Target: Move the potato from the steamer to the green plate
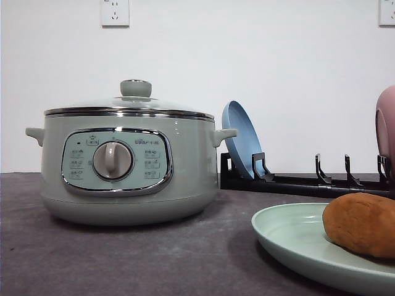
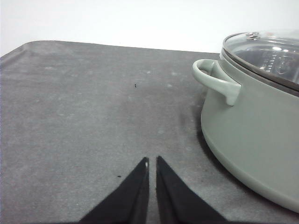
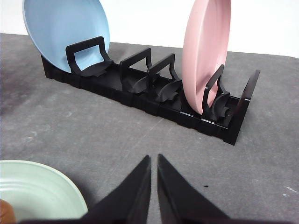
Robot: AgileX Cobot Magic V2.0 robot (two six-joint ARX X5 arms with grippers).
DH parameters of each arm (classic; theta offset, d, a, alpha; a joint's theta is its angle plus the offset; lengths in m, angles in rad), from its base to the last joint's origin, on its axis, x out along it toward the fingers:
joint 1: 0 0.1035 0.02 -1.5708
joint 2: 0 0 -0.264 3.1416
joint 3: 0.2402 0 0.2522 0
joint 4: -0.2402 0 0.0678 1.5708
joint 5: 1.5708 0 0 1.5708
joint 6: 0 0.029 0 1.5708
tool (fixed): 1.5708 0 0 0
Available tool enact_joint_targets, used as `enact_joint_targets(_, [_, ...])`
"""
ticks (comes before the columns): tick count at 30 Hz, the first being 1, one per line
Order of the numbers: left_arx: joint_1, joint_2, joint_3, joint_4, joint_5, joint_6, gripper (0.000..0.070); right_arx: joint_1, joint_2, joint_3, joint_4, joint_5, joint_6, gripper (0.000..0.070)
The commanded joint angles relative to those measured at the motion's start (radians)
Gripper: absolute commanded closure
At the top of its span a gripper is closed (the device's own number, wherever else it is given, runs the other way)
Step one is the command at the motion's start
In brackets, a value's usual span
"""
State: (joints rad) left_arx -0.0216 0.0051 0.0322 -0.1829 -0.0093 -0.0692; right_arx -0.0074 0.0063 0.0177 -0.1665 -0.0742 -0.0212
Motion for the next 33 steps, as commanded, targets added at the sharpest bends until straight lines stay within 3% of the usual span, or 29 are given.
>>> enact_joint_targets(1, [0.001,-0.002,-0.020,-0.006,-0.002,-0.003,0.0678,-0.002,-0.003,-0.006,0.013,0.004,0.014,0.0687])
enact_joint_targets(33, [0.001,-0.002,-0.020,-0.006,-0.002,-0.003,0.0678,-0.002,-0.003,-0.006,0.013,0.004,0.014,0.0687])
